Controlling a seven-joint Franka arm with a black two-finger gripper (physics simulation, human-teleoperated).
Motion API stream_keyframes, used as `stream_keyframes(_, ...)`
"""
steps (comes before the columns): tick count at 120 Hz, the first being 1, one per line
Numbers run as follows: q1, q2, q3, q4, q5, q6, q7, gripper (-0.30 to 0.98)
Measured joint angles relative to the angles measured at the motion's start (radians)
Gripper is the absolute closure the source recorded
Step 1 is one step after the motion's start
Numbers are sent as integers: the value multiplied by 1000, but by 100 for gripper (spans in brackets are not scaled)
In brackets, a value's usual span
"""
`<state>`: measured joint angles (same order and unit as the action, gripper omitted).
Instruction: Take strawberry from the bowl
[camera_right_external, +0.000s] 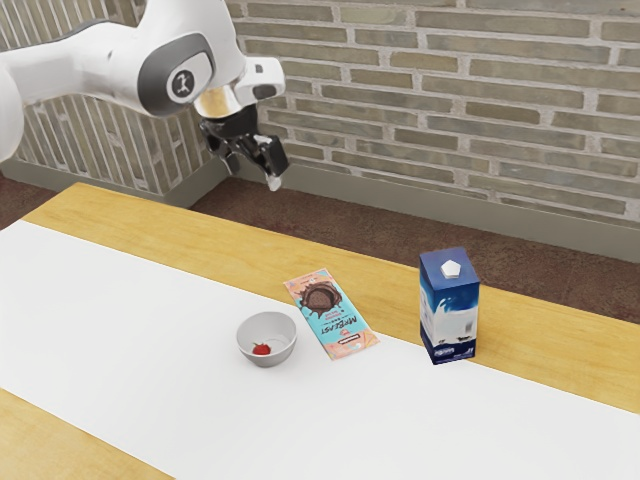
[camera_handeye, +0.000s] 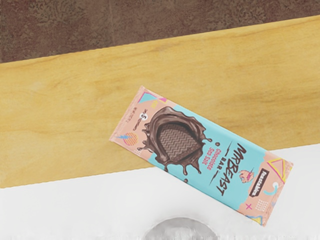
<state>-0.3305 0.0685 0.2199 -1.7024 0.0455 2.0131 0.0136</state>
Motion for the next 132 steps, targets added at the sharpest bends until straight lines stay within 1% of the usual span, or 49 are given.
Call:
stream_keyframes(27, -2, 19, 3, -12, 19, -64, -1, 2)
stream_keyframes(44, -3, 80, 4, -47, 18, -73, -5, 1)
stream_keyframes(52, -3, 101, 4, -85, 14, -60, -9, 4)
stream_keyframes(64, -1, 111, 5, -144, -7, -17, -13, 10)
stream_keyframes(83, 9, 114, 6, -257, -71, 67, -20, 19)
stream_keyframes(98, 10, 138, 6, -283, -112, 111, -25, 23)
stream_keyframes(115, 11, 157, 6, -331, -133, 136, -36, 26)
stream_keyframes(132, 13, 191, 4, -336, -146, 160, -47, 28)
